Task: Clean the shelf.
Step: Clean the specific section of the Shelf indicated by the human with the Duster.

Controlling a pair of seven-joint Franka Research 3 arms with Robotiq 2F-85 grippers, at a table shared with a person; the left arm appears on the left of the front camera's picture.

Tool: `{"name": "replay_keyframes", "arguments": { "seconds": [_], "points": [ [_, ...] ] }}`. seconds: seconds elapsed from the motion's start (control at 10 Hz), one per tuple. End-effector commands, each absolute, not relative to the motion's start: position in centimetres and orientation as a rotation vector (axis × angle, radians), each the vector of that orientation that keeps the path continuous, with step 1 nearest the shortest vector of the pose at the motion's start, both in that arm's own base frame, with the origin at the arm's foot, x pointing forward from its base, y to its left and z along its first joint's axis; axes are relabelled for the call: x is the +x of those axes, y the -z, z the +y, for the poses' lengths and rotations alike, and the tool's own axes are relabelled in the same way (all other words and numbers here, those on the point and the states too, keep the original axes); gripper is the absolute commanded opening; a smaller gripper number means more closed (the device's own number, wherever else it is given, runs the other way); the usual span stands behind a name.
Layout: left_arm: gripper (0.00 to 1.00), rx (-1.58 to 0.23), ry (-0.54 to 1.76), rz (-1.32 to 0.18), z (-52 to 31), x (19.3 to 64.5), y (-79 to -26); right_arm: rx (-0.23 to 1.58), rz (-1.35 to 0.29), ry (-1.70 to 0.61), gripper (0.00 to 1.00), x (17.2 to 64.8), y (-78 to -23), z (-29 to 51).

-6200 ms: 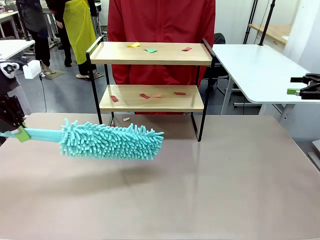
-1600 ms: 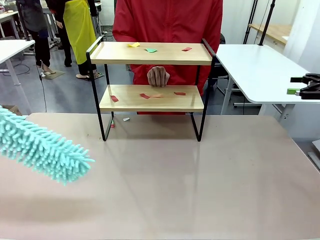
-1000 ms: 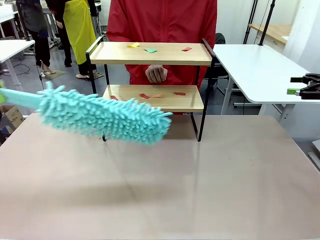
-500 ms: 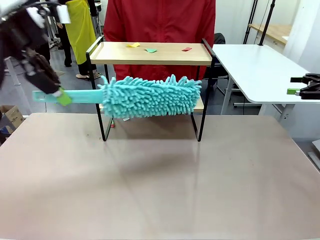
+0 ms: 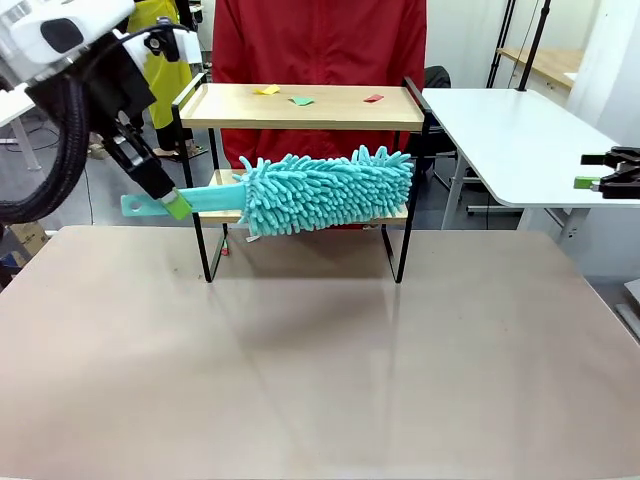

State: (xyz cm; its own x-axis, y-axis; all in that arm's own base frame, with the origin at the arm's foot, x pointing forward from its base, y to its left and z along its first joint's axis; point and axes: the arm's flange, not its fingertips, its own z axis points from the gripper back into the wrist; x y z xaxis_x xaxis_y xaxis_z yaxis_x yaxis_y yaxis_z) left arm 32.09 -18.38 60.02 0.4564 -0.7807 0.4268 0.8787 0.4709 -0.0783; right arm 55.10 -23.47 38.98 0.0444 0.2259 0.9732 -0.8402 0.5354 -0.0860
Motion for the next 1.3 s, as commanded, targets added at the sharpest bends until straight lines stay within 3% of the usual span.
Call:
{"name": "replay_keyframes", "arguments": {
  "seconds": [0.0, 0.6, 1.2],
  "points": [
    [0.13, -0.302, 1.061, -0.360, -17.5, 31.8, -60.7, 0.612, -1.272, -0.902, 1.00, 54.9, -39.2, -23.2],
    [0.13, -0.266, 0.922, -0.438, -24.5, 30.8, -60.8, 0.612, -1.272, -0.902, 1.00, 54.9, -39.2, -23.2],
    [0.13, -0.128, 0.708, -0.342, -29.8, 28.9, -60.8, 0.612, -1.272, -0.902, 1.00, 54.9, -39.2, -23.2]
  ]
}}
